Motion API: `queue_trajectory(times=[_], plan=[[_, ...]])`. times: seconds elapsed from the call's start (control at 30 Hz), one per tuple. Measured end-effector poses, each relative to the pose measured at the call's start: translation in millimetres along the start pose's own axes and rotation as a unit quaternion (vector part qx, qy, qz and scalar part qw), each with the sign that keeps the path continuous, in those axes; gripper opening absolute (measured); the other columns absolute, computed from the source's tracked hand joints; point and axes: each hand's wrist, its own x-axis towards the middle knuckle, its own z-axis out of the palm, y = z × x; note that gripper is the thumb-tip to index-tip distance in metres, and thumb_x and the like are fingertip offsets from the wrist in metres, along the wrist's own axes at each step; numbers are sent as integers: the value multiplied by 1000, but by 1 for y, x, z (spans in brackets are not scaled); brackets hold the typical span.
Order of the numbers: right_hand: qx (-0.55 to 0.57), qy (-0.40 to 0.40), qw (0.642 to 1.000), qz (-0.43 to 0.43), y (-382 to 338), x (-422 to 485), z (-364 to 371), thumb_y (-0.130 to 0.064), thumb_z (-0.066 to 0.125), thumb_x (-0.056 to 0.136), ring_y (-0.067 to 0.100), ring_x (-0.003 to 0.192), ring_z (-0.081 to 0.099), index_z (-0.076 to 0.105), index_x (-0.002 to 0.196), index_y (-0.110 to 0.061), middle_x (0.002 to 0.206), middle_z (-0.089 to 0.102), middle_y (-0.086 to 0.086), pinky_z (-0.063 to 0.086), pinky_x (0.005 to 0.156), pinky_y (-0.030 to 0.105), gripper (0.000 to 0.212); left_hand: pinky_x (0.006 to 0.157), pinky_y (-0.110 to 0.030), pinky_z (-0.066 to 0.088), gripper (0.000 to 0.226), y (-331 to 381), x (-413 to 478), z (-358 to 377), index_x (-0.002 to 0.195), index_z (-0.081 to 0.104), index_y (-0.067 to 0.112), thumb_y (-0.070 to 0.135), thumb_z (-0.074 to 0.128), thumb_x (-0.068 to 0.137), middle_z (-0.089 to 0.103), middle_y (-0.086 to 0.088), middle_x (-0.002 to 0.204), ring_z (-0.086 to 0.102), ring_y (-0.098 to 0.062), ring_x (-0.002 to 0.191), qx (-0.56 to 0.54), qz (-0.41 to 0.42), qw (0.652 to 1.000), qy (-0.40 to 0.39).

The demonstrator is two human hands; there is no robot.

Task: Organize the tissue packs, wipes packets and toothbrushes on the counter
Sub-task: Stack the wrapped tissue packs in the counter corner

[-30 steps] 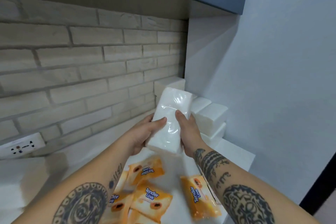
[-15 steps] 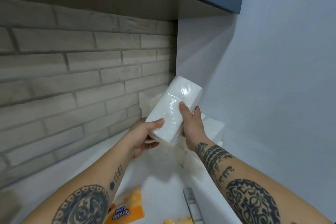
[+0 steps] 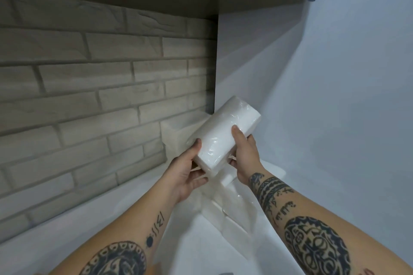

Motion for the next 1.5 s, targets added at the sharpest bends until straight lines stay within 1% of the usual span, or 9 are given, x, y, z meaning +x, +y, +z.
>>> queue_trajectory(times=[0.2, 0.4, 0.53, 0.6, 0.8, 0.97, 1.17, 1.33, 1.5], plan=[[-4, -21, 1000, 19, 4, 37, 3, -60, 65, 92, 19, 109, 72, 54, 129, -27, 123, 72, 0, 60, 84, 39, 51, 80, -40, 61, 53, 12, 34, 3, 111, 74, 19, 60, 81, 77, 79, -5, 102, 76, -26, 98, -4, 20, 998, 53], [-31, -19, 995, 92, 17, 79, 14, -80, 70, 72, 27, 98, 77, 64, 125, -17, 111, 78, 4, 62, 91, 53, 82, 62, -30, 59, 99, 17, 74, -2, 118, 73, 8, 81, 80, 52, 72, -19, 118, 74, -26, 94, 27, 20, 992, 123], [-90, -15, 988, 126, 19, 92, 18, -80, 59, 83, 19, 64, 56, 70, 108, -14, 85, 65, 0, 49, 58, 31, 71, 67, -33, 62, 117, 17, 89, -6, 123, 69, 1, 87, 79, 43, 71, -19, 124, 73, -27, 99, 49, 11, 987, 151], [-101, -20, 984, 147, 23, 98, 21, -81, 59, 83, 21, 62, 53, 70, 101, -14, 82, 62, 2, 43, 58, 32, 70, 73, -37, 65, 116, 16, 95, -8, 121, 71, 2, 87, 79, 42, 73, -16, 120, 73, -26, 99, 59, 0, 986, 155], [-129, 14, 980, 150, 38, 113, 28, -92, 54, 60, 31, 88, 75, 73, 98, -13, 103, 76, 7, 65, 84, 47, 90, 92, -41, 62, 94, 13, 102, -4, 109, 73, 10, 82, 69, 49, 72, -4, 107, 75, -23, 91, 86, -31, 981, 169], [-162, 43, 974, 153, 38, 119, 31, -100, 54, 46, 34, 94, 71, 68, 111, -15, 111, 71, 12, 61, 57, 33, 108, 86, -40, 63, 86, 17, 108, 3, 115, 66, 10, 85, 62, 71, 67, -4, 103, 73, -25, 91, 97, -65, 971, 211], [-200, 28, 966, 162, 34, 125, 32, -100, 52, 43, 32, 84, 72, 67, 106, -16, 106, 71, 11, 66, 72, 41, 106, 96, -43, 57, 81, 21, 105, 6, 121, 62, 18, 85, 58, 76, 62, 0, 118, 65, -24, 104, 96, -100, 964, 225], [-185, -23, 966, 180, 26, 120, 28, -98, 55, 53, 28, 58, 61, 62, 91, -15, 81, 63, 8, 62, 75, 41, 92, 101, -45, 54, 79, 25, 96, 8, 116, 60, 16, 86, 53, 80, 60, 0, 121, 62, -26, 111, 86, -97, 968, 216], [-185, -47, 964, 183, 8, 91, 34, -79, 44, 92, 29, 88, 62, 53, 119, -17, 113, 55, 4, 62, 82, 39, 68, 103, -49, 53, 76, 26, 66, 2, 134, 51, 27, 84, 50, 83, 48, -2, 130, 57, -31, 117, 73, -60, 980, 177]])
